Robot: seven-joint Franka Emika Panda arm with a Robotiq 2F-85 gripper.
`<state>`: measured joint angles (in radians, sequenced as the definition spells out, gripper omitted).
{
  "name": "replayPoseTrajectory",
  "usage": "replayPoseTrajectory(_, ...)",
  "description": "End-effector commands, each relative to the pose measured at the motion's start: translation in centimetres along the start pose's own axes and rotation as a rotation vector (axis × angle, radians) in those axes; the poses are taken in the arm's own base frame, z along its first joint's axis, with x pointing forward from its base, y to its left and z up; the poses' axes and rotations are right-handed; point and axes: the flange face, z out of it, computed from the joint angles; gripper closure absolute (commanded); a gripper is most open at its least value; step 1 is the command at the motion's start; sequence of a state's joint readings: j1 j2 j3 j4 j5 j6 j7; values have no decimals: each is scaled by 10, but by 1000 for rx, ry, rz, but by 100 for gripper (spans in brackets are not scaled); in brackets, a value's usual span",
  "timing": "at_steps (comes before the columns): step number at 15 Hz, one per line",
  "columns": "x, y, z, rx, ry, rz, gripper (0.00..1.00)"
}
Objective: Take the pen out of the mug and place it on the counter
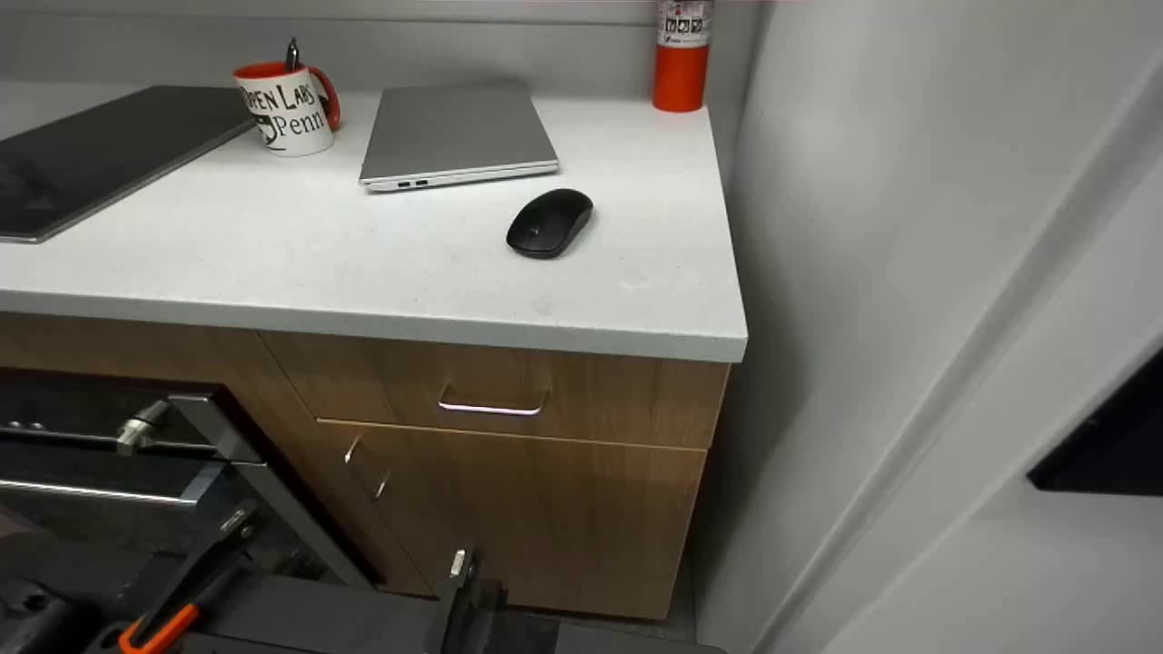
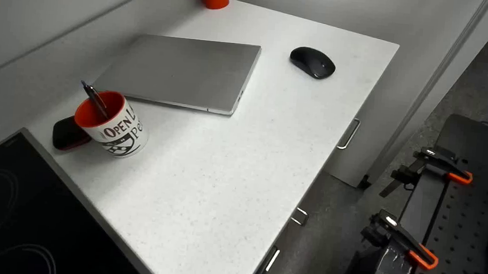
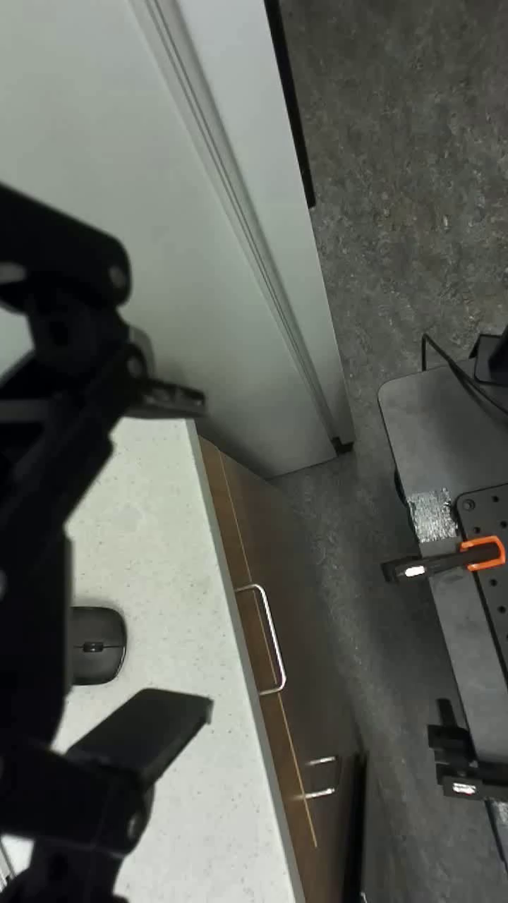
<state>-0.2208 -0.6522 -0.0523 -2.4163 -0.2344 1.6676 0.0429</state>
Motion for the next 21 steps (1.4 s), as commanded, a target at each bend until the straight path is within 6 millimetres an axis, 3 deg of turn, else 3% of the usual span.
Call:
replayPoseTrajectory(1, 0, 0, 0, 0, -2, 0, 0)
replayPoseTrajectory(4, 0, 1, -1, -14, 16, 8, 0)
replayPoseTrajectory(6, 4, -13, -1, 49, 50, -82, 0)
replayPoseTrajectory(15, 23, -151, -19, 293, 239, -379, 0)
replayPoseTrajectory(16, 20, -135, -13, 250, 220, -323, 0)
replayPoseTrajectory(18, 19, -151, -15, 259, 219, -356, 0)
replayPoseTrajectory(21, 19, -151, -15, 260, 220, -364, 0)
